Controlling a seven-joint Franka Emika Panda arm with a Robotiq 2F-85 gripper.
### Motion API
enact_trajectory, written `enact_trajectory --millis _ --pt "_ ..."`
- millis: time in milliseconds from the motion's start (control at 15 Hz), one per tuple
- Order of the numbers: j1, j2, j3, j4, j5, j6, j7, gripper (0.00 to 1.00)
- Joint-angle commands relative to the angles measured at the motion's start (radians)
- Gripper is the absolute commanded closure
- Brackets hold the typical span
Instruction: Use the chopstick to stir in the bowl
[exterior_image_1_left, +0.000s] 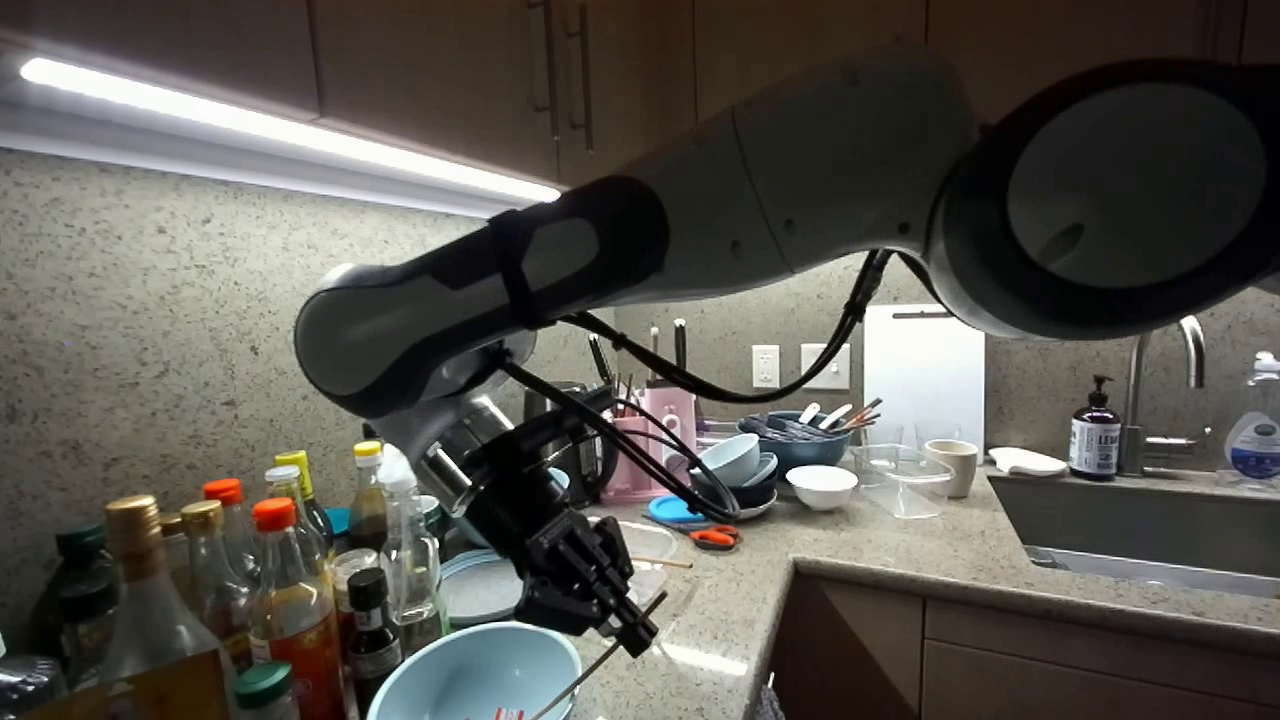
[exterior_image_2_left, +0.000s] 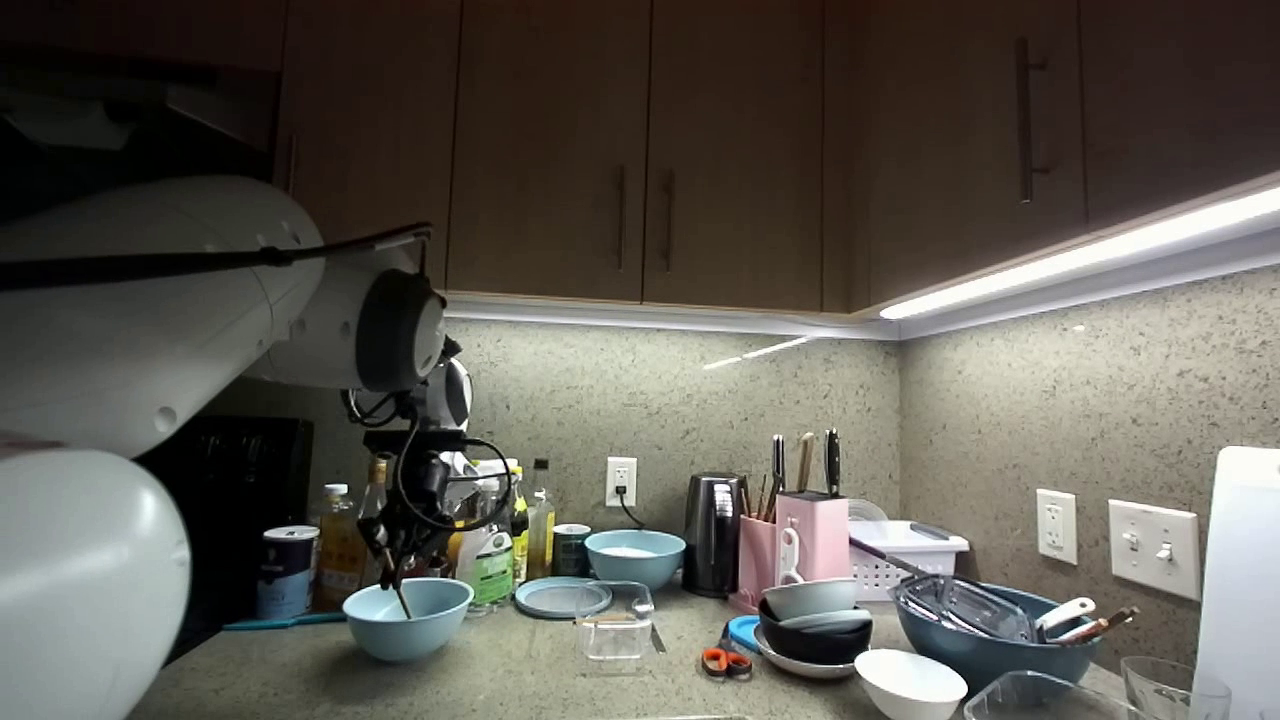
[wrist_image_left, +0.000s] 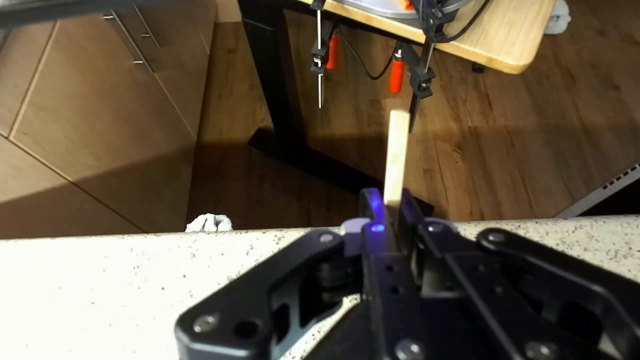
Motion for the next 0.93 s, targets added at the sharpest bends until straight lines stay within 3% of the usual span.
enact_trajectory --millis 0,200,267,400,867 --pt "0.045 0.020 -0.004 0.045 -0.073 -0.031 -0.041 0.98" --pt "0.062 0.013 -0.004 0.059 -0.093 -0.017 -0.035 0.98" --pt "0.064 0.010 -0.003 0.064 -0.092 -0.013 -0.034 0.67" --pt "0.065 0.008 -0.002 0.077 -0.089 -0.009 -0.032 0.60" --pt "0.063 0.011 -0.003 0.115 -0.084 -0.004 -0.029 0.16"
